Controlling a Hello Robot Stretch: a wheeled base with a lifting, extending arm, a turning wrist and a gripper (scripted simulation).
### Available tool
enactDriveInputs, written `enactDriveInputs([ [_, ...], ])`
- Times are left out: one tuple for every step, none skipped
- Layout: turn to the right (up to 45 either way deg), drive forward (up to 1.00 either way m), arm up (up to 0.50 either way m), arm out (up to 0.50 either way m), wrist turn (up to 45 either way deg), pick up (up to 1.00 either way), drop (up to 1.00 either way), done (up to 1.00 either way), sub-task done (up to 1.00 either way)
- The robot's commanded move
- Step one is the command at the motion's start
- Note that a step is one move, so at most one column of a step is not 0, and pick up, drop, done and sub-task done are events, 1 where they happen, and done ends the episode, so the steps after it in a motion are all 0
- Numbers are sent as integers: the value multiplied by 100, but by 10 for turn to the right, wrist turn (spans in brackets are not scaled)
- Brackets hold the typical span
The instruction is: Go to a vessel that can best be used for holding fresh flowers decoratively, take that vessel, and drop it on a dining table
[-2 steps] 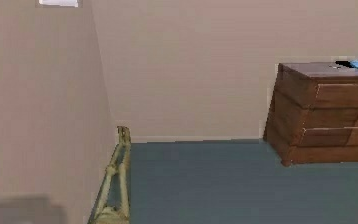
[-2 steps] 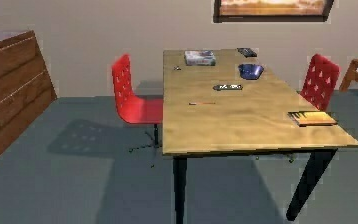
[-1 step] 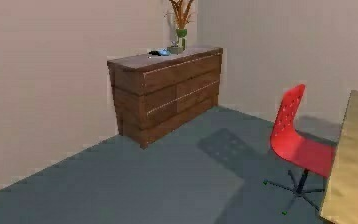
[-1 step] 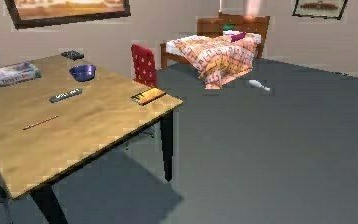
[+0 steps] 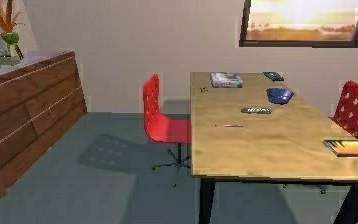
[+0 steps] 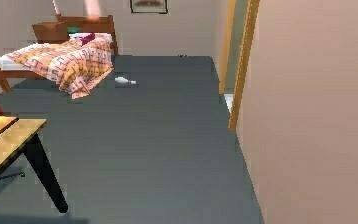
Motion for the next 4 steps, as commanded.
enactDriveInputs([
  [0,15,0,0,0,0,0,0,0],
  [-390,0,0,0,0,0,0,0,0],
  [0,20,0,0,0,0,0,0,0],
  [-30,0,0,0,0,0,0,0,0],
])
